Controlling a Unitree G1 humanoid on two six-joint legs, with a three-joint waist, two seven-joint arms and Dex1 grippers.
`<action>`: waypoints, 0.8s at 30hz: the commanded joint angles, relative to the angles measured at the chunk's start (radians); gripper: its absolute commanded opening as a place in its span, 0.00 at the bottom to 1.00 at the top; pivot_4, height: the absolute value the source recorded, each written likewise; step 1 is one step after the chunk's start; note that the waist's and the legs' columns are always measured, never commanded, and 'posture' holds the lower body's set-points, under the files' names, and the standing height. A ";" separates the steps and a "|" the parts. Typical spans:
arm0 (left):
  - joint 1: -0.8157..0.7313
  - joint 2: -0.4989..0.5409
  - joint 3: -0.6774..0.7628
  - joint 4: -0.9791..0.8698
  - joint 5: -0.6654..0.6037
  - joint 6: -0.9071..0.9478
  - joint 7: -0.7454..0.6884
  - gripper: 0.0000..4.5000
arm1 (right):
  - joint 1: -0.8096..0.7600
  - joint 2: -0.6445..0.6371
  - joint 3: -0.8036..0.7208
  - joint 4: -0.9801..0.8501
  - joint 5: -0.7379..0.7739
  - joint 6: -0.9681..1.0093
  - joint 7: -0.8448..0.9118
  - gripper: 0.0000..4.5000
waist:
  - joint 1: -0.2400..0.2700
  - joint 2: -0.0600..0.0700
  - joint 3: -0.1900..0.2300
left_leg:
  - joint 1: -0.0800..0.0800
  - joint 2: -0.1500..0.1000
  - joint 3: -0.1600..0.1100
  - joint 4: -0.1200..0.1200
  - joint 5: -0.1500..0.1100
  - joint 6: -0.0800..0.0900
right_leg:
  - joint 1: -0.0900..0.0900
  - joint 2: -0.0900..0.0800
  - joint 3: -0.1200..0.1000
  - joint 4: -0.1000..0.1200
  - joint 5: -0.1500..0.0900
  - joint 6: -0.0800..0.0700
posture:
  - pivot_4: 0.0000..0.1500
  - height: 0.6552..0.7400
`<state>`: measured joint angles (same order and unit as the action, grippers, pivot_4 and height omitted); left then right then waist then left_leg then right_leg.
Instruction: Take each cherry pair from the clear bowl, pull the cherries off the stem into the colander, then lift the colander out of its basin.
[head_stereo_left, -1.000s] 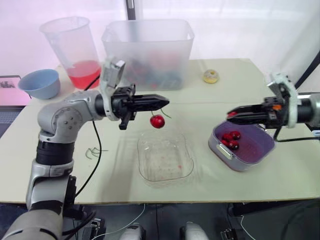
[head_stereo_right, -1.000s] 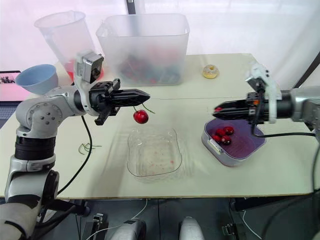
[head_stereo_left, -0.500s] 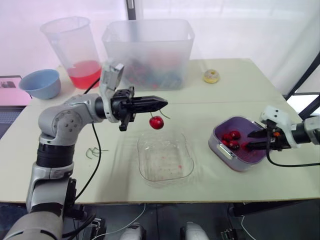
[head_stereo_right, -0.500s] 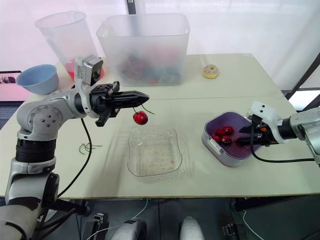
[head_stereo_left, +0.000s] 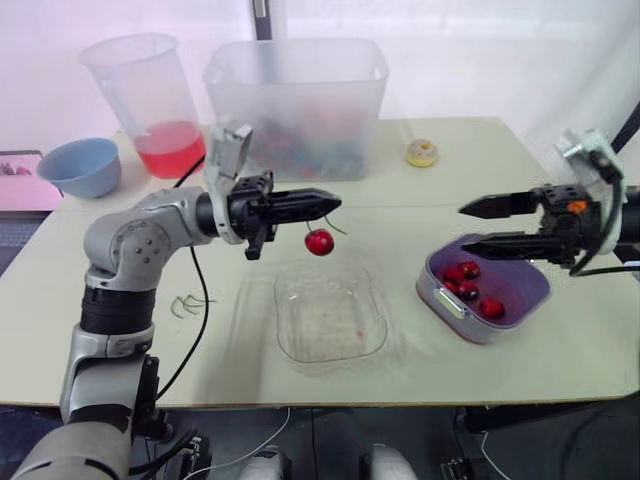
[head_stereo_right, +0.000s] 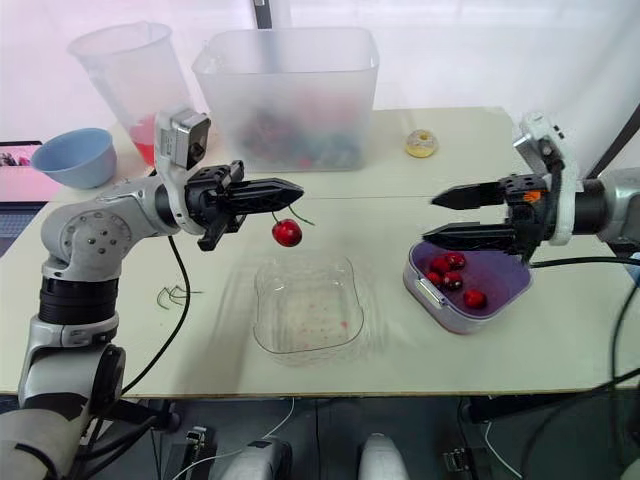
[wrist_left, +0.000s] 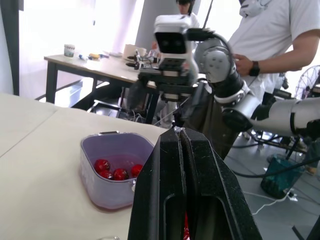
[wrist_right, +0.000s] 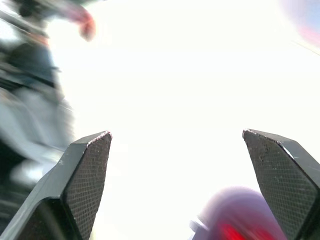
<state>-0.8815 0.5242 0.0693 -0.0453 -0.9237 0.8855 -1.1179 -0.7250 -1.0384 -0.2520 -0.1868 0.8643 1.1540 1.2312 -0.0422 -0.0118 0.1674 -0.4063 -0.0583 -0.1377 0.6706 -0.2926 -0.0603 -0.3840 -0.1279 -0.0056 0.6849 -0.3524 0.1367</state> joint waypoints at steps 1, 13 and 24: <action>-0.031 -0.009 0.028 -0.028 -0.030 -0.001 0.008 0.00 | -0.033 0.125 -0.004 -0.106 0.100 0.058 -0.164 0.99 | 0.000 0.000 0.000 | 0.000 0.000 0.000 0.001 0.000 0.000 | 0.000 0.000 0.000 0.000 0.000 0.000 | 1.00 1.00; -0.035 -0.026 0.023 -0.051 -0.051 0.017 0.037 0.00 | -0.082 0.490 0.109 -0.152 0.141 0.018 -0.463 0.99 | -0.002 0.000 0.000 | -0.002 0.000 -0.003 0.006 0.000 0.000 | -0.001 -0.001 0.000 0.003 0.000 0.000 | 1.00 1.00; -0.037 -0.022 0.012 -0.046 -0.041 0.008 0.024 0.00 | -0.100 0.573 0.147 -0.135 0.216 0.032 -0.528 0.99 | -0.005 0.000 0.000 | -0.002 -0.001 -0.003 0.006 0.000 0.001 | -0.001 0.000 0.000 0.003 0.000 0.000 | 1.00 1.00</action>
<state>-0.8968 0.4937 0.0700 -0.0626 -0.9595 0.9065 -1.0842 -0.8080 -0.4714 -0.0998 -0.3077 1.0543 1.1931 0.7080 -0.0474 -0.0115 0.1673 -0.4080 -0.0589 -0.1410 0.6763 -0.2929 -0.0598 -0.3850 -0.1281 -0.0055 0.6880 -0.3524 0.1367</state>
